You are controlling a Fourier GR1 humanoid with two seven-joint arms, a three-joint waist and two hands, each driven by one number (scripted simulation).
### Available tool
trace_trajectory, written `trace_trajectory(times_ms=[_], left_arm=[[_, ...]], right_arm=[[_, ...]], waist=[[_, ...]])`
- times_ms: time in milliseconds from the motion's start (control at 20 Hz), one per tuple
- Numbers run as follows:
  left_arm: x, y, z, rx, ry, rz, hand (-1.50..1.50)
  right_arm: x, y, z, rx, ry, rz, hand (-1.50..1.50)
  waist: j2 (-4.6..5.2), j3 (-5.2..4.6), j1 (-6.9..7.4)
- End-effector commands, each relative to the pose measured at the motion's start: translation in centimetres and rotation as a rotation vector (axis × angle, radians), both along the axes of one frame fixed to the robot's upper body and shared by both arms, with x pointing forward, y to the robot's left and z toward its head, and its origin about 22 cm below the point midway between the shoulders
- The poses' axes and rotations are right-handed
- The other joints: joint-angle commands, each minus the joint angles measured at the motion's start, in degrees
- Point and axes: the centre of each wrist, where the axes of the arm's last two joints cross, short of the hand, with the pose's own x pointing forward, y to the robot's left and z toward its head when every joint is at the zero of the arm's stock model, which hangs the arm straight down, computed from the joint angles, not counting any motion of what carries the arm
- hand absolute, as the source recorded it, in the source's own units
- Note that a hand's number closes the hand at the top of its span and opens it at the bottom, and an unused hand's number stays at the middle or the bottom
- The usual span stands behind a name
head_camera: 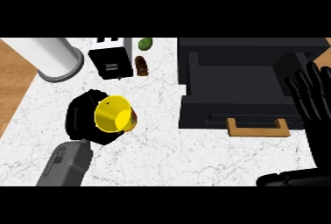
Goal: Pick up the cup, place it into the drawer and close the drawer
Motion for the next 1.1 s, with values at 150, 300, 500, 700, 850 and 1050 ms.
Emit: trace_trajectory(times_ms=[150,300,500,700,850,1050], left_arm=[[0.1,-4.3,8.0,-0.034,-0.033,-0.070,1.50],[2.7,-5.2,10.8,-0.028,-0.060,-0.073,1.50],[3.7,-9.1,15.0,0.009,-0.071,-0.071,1.50],[3.9,-9.3,16.6,0.054,-0.069,-0.064,1.50],[6.4,-9.6,18.8,0.071,-0.064,-0.062,1.50],[6.0,-14.3,18.8,0.109,-0.078,-0.033,1.50]], right_arm=[[0.4,0.0,-0.5,-0.001,-0.001,0.011,-1.50],[0.3,0.3,0.4,-0.009,-0.014,0.006,-1.50],[1.4,-0.6,0.4,-0.016,0.008,-0.009,-1.50],[-0.7,1.1,-1.4,-0.014,-0.017,-0.023,-1.50],[0.3,0.0,0.0,-0.001,-0.006,-0.008,-1.50],[1.4,0.2,0.0,-0.005,-0.009,0.005,-1.50]], waist=[[0.14,-0.02,-0.17],[0.31,-0.06,-0.71],[0.32,-0.06,-0.82],[0.30,-0.06,-0.87],[0.40,-0.07,-1.03],[0.43,-0.07,-1.17]])
